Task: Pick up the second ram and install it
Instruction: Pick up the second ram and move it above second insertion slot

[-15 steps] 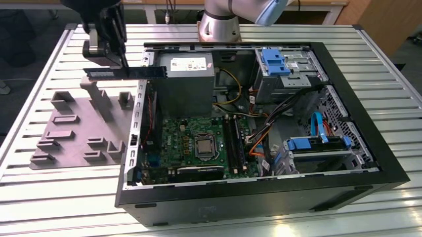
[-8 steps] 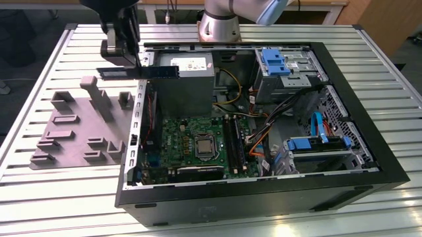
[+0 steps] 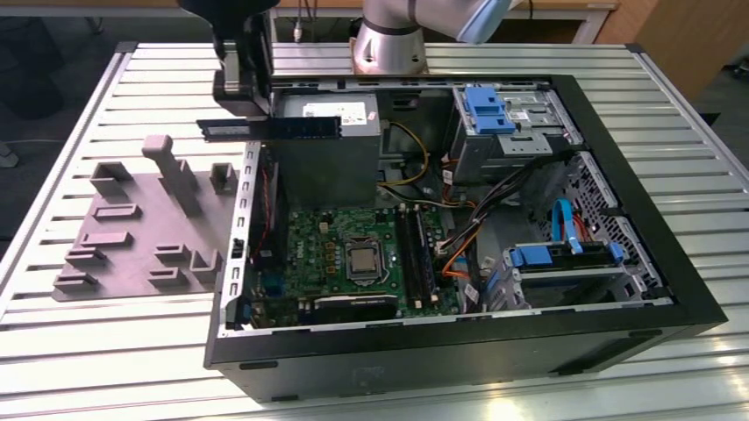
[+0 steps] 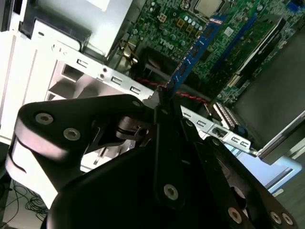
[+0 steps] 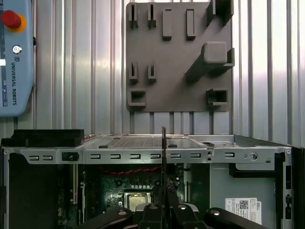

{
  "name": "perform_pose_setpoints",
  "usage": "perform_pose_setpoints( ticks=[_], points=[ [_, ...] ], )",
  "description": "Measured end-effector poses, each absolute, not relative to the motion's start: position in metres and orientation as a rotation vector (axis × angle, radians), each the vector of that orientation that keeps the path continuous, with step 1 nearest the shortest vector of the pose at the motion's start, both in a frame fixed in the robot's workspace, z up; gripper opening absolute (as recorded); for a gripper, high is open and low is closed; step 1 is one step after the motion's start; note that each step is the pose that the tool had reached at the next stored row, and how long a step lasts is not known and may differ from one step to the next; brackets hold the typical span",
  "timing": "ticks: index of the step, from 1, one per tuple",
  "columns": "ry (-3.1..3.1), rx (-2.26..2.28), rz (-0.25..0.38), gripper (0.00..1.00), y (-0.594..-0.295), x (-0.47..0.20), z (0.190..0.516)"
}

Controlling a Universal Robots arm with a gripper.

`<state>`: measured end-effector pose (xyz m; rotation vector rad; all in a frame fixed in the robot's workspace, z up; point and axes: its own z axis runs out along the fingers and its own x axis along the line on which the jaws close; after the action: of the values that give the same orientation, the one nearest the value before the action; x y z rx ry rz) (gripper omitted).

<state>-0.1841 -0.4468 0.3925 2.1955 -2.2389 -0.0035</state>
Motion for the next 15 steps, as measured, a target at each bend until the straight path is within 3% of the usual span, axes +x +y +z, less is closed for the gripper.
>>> perform_pose_setpoints(
  ticks=[15],
  points=[
    [-2.239, 2.196, -0.004, 0.14, -0.447, -0.138, 0.392]
  ],
)
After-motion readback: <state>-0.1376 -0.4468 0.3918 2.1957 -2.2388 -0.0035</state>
